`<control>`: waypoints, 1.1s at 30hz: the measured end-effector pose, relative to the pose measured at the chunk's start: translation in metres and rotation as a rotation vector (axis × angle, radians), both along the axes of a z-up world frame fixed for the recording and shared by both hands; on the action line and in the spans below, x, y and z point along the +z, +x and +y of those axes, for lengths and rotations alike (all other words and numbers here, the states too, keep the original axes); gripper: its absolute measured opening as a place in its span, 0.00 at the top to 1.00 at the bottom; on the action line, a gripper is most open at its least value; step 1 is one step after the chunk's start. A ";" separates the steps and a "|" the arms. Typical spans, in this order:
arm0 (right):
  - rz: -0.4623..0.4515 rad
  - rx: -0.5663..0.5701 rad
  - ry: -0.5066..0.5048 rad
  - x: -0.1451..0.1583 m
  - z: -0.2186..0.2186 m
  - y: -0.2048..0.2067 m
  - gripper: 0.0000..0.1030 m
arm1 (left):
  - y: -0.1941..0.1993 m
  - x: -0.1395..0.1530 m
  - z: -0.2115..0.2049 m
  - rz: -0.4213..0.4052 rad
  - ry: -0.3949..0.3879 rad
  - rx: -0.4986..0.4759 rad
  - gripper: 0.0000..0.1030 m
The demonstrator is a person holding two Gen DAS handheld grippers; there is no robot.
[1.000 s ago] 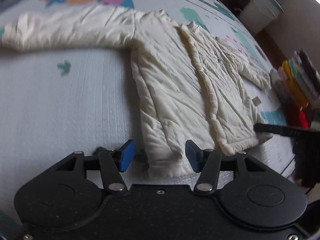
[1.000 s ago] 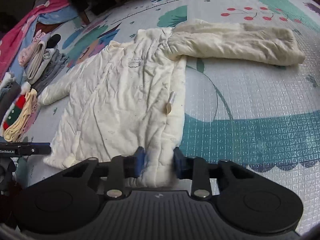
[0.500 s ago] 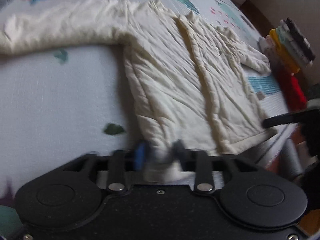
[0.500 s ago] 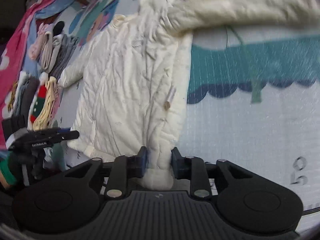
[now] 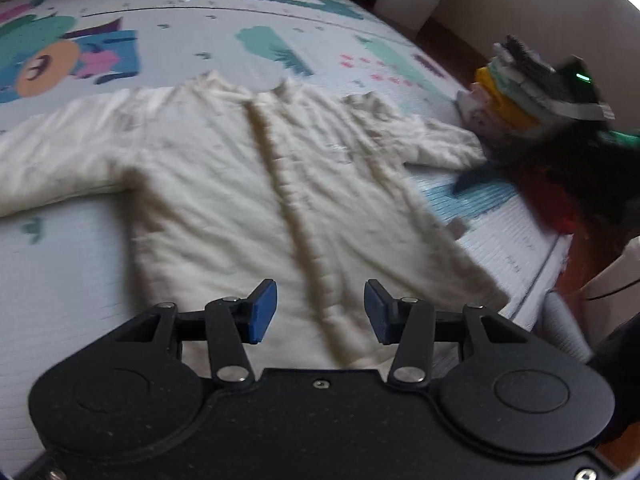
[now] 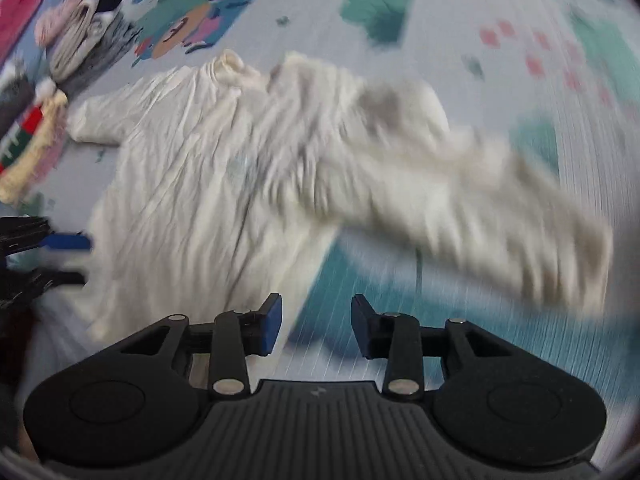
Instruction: Fold clothes
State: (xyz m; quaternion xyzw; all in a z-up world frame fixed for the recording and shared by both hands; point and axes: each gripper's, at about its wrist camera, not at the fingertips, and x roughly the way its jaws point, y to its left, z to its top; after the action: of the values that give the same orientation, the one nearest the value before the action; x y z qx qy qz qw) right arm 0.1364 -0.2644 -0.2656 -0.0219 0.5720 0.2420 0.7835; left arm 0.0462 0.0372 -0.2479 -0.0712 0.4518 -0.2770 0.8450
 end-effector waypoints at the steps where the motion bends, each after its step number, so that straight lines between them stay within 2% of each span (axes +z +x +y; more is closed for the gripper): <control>1: -0.007 -0.006 -0.004 -0.005 0.006 0.008 0.59 | -0.001 0.002 -0.007 -0.016 0.006 -0.018 0.54; 5: 0.035 -0.118 0.064 -0.022 0.012 0.033 0.54 | -0.005 0.004 -0.030 -0.080 0.022 -0.086 0.54; 7: 0.051 -0.261 0.175 -0.022 -0.004 0.039 0.53 | -0.003 -0.002 -0.037 -0.077 0.017 -0.104 0.54; 9: 0.094 -0.439 0.331 -0.027 -0.029 0.043 0.49 | -0.001 -0.008 -0.041 -0.063 0.025 -0.110 0.54; 10: 0.109 -0.501 0.349 -0.031 -0.035 0.044 0.49 | -0.001 -0.010 -0.043 -0.059 0.027 -0.113 0.54; 12: 0.089 -0.542 0.380 -0.037 -0.043 0.044 0.62 | -0.001 -0.012 -0.047 -0.058 0.030 -0.118 0.54; 13: 0.071 -0.520 0.348 -0.038 -0.039 0.044 0.80 | -0.001 -0.013 -0.048 -0.058 0.032 -0.119 0.54; 16: -0.002 -0.452 0.274 -0.030 -0.036 0.041 0.89 | -0.002 -0.016 -0.052 -0.062 0.046 -0.129 0.53; 22: -0.093 -0.361 0.204 -0.018 -0.035 0.043 0.89 | -0.004 -0.023 -0.058 -0.073 0.082 -0.153 0.52; 25: -0.135 -0.342 0.180 -0.011 -0.034 0.048 0.89 | -0.004 -0.021 -0.059 -0.077 0.074 -0.149 0.52; 29: -0.128 -0.300 0.121 -0.014 -0.029 0.058 0.88 | -0.009 -0.023 -0.061 -0.077 0.084 -0.162 0.49; 31: -0.139 -0.247 0.070 -0.017 -0.021 0.058 0.84 | -0.012 -0.023 -0.064 -0.082 0.091 -0.171 0.47; 33: -0.157 -0.231 0.083 -0.011 -0.021 0.049 0.72 | -0.013 -0.020 -0.061 -0.091 0.079 -0.162 0.47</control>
State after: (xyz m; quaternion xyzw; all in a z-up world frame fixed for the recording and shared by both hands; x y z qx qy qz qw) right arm 0.1853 -0.2858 -0.2765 0.0573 0.4970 0.1712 0.8488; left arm 0.0328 -0.0236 -0.2675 0.0117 0.4279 -0.3295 0.8416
